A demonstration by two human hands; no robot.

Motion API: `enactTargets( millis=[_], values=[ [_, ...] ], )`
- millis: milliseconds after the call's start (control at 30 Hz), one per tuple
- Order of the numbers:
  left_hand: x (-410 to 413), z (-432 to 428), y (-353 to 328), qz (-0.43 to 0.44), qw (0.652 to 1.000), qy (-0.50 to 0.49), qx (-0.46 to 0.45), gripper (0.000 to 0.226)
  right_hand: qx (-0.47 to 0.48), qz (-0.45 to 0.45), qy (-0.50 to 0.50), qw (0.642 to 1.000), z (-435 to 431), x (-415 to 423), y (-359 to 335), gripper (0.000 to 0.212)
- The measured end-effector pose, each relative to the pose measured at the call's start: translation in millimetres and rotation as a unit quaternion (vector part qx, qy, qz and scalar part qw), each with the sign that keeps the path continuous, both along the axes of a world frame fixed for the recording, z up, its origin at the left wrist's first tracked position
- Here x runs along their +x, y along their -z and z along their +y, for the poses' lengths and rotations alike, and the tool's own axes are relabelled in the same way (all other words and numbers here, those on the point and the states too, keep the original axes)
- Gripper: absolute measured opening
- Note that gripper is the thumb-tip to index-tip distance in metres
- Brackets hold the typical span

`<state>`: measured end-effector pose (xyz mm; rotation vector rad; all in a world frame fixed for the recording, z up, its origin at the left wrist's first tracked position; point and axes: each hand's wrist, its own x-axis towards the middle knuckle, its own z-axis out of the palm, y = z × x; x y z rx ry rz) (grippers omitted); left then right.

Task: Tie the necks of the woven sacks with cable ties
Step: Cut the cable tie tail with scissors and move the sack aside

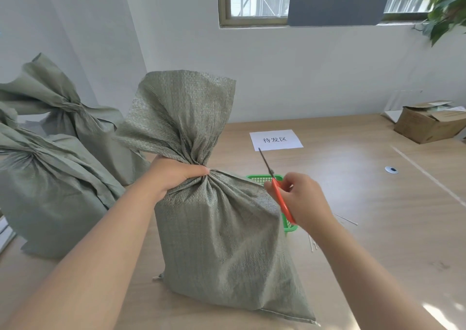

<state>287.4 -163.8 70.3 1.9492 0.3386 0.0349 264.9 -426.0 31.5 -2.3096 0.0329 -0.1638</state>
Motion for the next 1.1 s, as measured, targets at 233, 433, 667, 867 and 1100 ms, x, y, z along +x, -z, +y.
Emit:
enactTargets(
  millis=[233,433,667,867,1100],
  values=[
    [0,5,3,0.017,1.000,-0.020,0.008,0.060,-0.175,0.059,0.061,0.981,-57,23,70,0.043],
    [-4,3,3,0.007,1.000,-0.023,0.007,0.050,-0.256,0.150,0.055,0.953,-84,11,148,0.041],
    [-8,1,0,0.019,0.999,-0.037,0.019,0.049,-0.253,0.272,0.034,0.928,-99,-4,223,0.030],
    [-7,-2,3,0.015,0.999,-0.038,0.007,0.045,-0.233,0.342,0.020,0.910,-96,-24,253,0.012],
    [-4,0,9,-0.012,0.999,-0.031,-0.002,0.025,-0.262,0.336,0.008,0.905,-92,-34,273,0.019]
  ],
)
